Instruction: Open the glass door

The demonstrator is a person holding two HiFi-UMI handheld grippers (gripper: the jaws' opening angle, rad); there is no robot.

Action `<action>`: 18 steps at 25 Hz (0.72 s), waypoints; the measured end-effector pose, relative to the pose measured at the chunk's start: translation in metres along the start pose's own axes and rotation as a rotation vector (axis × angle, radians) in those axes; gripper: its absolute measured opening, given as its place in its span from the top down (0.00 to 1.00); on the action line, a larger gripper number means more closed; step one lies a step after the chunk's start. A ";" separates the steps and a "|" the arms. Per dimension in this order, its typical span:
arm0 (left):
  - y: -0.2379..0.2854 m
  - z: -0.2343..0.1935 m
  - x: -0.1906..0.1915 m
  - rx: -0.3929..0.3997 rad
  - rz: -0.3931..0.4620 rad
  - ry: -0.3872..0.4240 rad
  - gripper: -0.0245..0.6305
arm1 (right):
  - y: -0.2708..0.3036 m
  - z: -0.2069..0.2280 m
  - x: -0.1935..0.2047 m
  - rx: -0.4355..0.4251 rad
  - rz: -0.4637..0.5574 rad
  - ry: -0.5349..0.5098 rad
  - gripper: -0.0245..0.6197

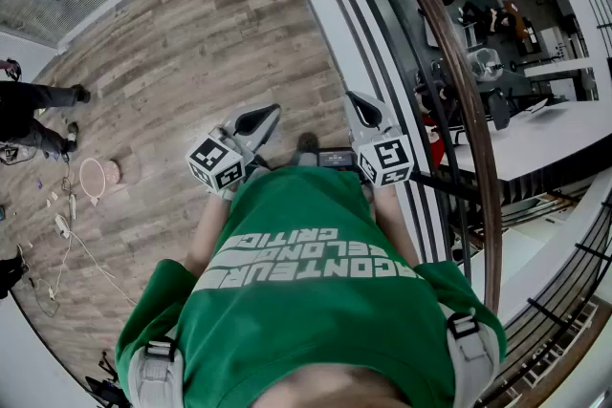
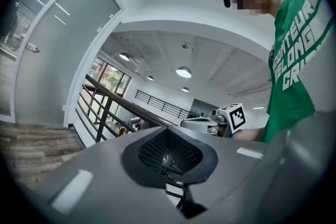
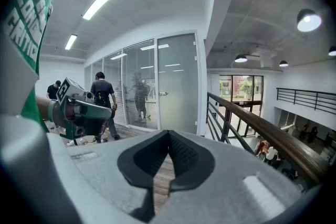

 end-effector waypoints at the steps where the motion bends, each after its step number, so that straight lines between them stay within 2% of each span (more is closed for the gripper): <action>1: 0.001 0.000 0.000 0.003 -0.002 -0.001 0.95 | -0.001 0.001 0.001 0.005 -0.003 0.003 0.97; 18: 0.013 -0.001 0.006 0.006 -0.024 -0.013 0.95 | -0.002 0.013 0.007 0.015 0.003 0.036 0.97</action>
Point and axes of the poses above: the fingertips, and each gripper's own axes: y forward along the fingers, z to its right, x out of its underside, the point moved 8 cm from there along -y, backward along the fingers, and after that the axes turned 7 degrees about z, right-handed, at the moved point
